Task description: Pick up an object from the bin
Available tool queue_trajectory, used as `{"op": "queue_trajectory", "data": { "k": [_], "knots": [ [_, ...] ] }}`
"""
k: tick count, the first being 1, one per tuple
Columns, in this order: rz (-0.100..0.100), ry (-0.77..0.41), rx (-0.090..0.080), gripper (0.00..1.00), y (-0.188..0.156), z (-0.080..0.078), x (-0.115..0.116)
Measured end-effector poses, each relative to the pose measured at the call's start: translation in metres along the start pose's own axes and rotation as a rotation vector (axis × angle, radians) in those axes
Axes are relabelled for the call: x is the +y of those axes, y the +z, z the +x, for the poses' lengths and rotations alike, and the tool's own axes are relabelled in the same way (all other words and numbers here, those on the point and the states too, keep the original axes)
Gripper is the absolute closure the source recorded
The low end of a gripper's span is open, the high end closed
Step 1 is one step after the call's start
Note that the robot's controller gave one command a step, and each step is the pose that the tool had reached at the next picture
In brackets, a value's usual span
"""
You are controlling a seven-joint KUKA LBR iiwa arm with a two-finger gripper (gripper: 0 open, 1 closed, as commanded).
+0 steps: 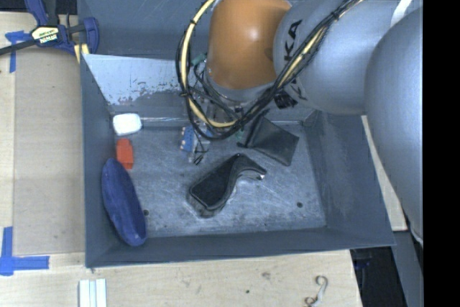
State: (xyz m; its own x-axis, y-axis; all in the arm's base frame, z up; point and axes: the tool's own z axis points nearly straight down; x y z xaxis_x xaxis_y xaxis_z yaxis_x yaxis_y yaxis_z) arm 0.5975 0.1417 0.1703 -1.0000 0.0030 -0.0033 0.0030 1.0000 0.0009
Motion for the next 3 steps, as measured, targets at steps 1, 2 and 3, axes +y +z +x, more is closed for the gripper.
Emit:
{"op": "queue_trajectory", "data": {
  "k": [1, 2, 3],
  "knots": [
    [0.003, 0.478, 0.004, 0.0, 0.102, 0.0, -0.058],
    [0.003, 0.509, 0.005, 0.0, 0.097, -0.026, -0.004],
    [0.002, 0.511, 0.002, 1.0, 0.097, -0.027, -0.007]
  ]
}}
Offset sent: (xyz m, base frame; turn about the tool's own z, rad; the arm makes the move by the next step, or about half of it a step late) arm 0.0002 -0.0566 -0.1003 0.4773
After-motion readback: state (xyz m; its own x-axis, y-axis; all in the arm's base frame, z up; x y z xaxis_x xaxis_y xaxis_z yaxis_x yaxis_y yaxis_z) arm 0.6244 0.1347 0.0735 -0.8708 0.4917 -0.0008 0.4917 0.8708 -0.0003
